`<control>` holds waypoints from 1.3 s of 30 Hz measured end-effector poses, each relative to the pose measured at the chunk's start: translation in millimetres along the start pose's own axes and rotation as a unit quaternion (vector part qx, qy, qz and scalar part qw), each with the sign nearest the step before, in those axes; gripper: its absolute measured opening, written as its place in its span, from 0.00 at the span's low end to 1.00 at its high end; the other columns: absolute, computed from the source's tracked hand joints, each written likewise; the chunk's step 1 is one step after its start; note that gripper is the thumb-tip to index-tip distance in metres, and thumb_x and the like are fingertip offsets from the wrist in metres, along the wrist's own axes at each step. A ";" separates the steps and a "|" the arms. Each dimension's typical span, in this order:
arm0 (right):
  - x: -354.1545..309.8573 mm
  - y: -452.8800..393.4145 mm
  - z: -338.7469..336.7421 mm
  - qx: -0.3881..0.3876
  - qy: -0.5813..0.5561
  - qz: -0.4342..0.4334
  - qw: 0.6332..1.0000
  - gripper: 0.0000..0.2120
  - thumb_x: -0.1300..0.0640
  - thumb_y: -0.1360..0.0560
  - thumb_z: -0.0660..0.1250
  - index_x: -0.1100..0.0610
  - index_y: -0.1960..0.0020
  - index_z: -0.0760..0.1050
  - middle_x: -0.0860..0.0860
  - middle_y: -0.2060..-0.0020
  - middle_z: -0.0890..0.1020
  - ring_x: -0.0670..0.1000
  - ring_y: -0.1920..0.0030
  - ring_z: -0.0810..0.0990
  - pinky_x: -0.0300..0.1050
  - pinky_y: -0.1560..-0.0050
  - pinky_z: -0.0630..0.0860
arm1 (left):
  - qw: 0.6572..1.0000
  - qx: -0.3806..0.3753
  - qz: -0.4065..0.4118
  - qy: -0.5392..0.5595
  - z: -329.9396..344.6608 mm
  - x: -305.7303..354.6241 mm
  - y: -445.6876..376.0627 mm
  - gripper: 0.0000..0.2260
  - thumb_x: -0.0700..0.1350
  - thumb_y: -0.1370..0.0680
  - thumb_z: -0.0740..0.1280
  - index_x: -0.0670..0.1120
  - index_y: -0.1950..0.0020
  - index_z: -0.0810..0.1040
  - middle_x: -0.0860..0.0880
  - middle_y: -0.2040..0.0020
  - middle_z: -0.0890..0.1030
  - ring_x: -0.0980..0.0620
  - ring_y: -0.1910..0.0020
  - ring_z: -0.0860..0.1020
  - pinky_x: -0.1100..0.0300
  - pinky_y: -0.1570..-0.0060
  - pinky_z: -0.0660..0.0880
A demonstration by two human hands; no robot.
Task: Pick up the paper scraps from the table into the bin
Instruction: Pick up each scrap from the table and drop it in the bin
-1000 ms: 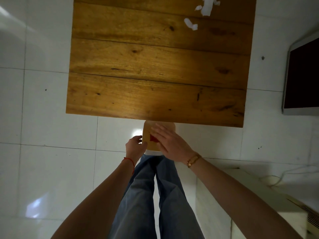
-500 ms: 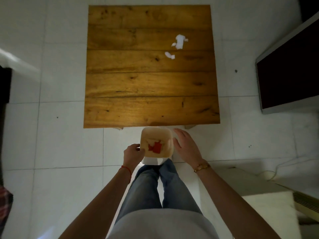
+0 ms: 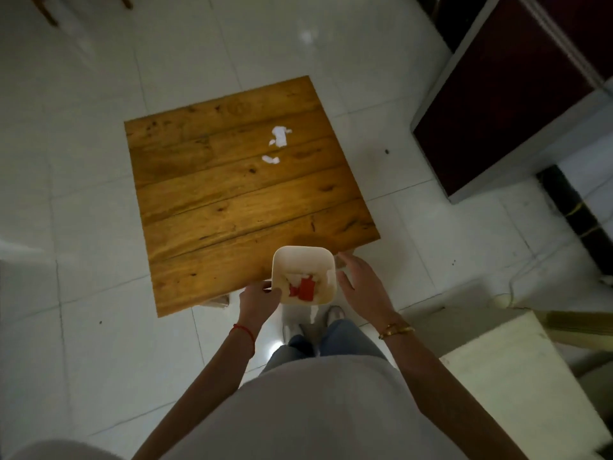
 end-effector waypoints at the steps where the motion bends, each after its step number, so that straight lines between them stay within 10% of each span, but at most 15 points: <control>1: 4.9 1.8 -7.9 0.009 -0.001 0.013 1.000 0.17 0.52 0.19 0.58 0.54 0.32 0.67 0.54 0.39 0.77 0.52 0.41 0.76 0.36 0.47 0.68 | 1.000 -0.010 0.007 -0.005 2.7 8.3 0.6 0.08 0.41 0.27 0.64 0.41 0.50 0.80 0.47 0.58 0.80 0.52 0.63 0.75 0.61 0.59 0.73; 6: 43.3 6.7 -47.3 0.037 -0.007 0.092 0.995 0.21 0.51 0.19 0.57 0.55 0.28 0.65 0.54 0.32 0.73 0.53 0.33 0.71 0.40 0.38 0.64 | 0.996 -0.045 0.029 -0.073 19.5 53.0 -3.5 0.08 0.39 0.28 0.64 0.43 0.68 0.73 0.50 0.72 0.72 0.54 0.72 0.68 0.64 0.73 0.62; 15: 129.2 -21.0 -135.8 0.076 -0.019 0.148 0.986 0.21 0.49 0.19 0.56 0.52 0.27 0.64 0.51 0.30 0.70 0.51 0.31 0.68 0.47 0.32 0.65 | 0.991 -0.067 0.064 -0.094 97.2 159.3 -30.6 0.07 0.38 0.29 0.64 0.40 0.67 0.75 0.46 0.70 0.73 0.52 0.72 0.69 0.62 0.73 0.62; 27: 230.3 -139.3 -324.4 0.025 0.036 0.050 0.998 0.20 0.54 0.19 0.56 0.57 0.28 0.65 0.53 0.31 0.72 0.52 0.31 0.68 0.41 0.34 0.62 | 0.999 -0.029 0.023 0.005 233.0 312.9 -63.9 0.06 0.40 0.30 0.64 0.45 0.66 0.78 0.46 0.67 0.78 0.47 0.65 0.75 0.60 0.67 0.71; 39: 225.9 -305.0 -356.8 -0.040 0.028 -0.039 0.998 0.20 0.53 0.19 0.56 0.56 0.28 0.65 0.54 0.31 0.71 0.53 0.30 0.68 0.47 0.30 0.64 | 0.994 0.075 -0.041 0.073 231.2 387.7 -136.1 0.06 0.41 0.31 0.64 0.46 0.68 0.78 0.47 0.67 0.78 0.49 0.65 0.75 0.60 0.65 0.72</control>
Point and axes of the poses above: each hand's wrist, its own y-axis away from the middle knuckle, its own z-axis out of the palm, x = y × z, the point moved 8 cm from there along -y, towards the middle knuckle
